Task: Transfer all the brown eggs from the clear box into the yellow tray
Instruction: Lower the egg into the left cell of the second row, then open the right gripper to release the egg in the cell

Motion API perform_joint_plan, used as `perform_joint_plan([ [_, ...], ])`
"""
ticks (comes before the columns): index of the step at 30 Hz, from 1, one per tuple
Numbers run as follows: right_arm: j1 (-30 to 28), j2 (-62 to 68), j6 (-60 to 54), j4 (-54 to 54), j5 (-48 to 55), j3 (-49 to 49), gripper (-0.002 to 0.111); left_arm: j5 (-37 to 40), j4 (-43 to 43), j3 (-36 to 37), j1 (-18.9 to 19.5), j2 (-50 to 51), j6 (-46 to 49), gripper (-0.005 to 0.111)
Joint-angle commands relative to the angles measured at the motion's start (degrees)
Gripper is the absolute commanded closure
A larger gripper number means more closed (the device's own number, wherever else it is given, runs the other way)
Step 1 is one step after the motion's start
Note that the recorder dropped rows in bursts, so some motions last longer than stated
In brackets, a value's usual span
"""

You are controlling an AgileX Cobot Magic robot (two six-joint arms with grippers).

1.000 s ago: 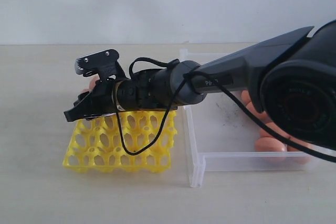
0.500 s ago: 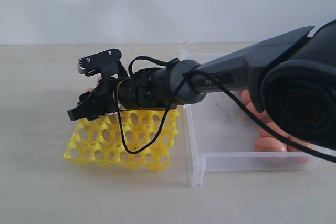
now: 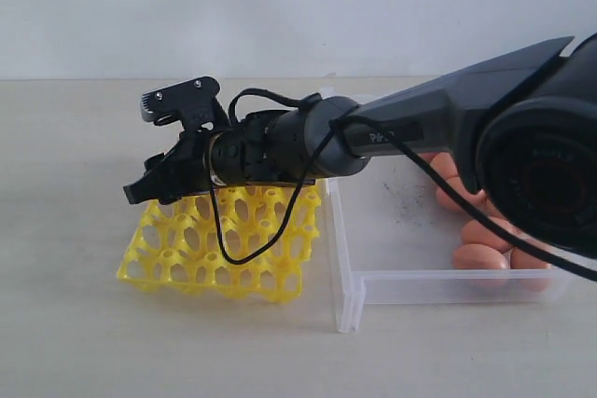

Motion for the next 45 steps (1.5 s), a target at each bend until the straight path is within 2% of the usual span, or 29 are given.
perform_joint_plan([
  [1, 0.04, -2.12, -0.59, 0.09, 1.08, 0.2, 0.053, -0.72, -0.51, -0.04, 0.09, -0.14, -0.51, 0.103],
  [6, 0.28, -2.95, -0.59, 0.09, -1.27, 0.2, 0.053, -0.72, -0.51, -0.04, 0.09, -0.14, -0.51, 0.103],
  [8, 1.09, -3.49, -0.59, -0.01, -0.72, 0.33, 0.057, -0.72, -0.51, -0.04, 0.09, -0.14, -0.51, 0.103],
  [10, 1.98, -4.1, -1.83, -1.24, 0.5, 0.33, 0.067, -0.72, -0.51, -0.04, 0.09, -0.14, -0.51, 0.103],
  [14, 4.34, -5.17, -5.38, -2.5, 10.14, 0.33, 0.098, -0.72, -0.51, -0.04, 0.09, -0.14, -0.51, 0.103],
  [16, 5.04, -5.17, -6.01, -2.5, 13.51, 0.33, 0.108, -0.72, -0.51, -0.04, 0.09, -0.14, -0.51, 0.103],
  [20, 5.14, -5.26, -6.27, -2.38, 18.39, 0.33, 0.108, -0.72, -0.51, -0.04, 0.09, -0.14, -0.51, 0.103],
  [25, 5.19, -4.82, -9.23, 4.64, 16.62, 0.33, 0.108, -0.72, -0.51, -0.04, 0.09, -0.14, -0.51, 0.103],
  [30, 5.5, -4.27, -10.12, 6.13, 15.7, 0.33, 0.108, -0.72, -0.51, -0.04, 0.09, -0.14, -0.51, 0.103],
  [37, 5.74, -3.56, -28.63, 25.04, 21.34, 0.33, 0.108, -0.72, -0.51, -0.04, 0.09, -0.14, -0.51, 0.103],
  [41, 6.71, -7.2, -33.33, 25.4, 22.83, 0.33, 0.108, -0.72, -0.51, -0.04, 0.09, -0.14, -0.51, 0.103],
  [45, 6.87, -10.21, -32.64, 24.51, 19.67, 0.33, 0.108, -0.72, -0.51, -0.04, 0.09, -0.14, -0.51, 0.103],
])
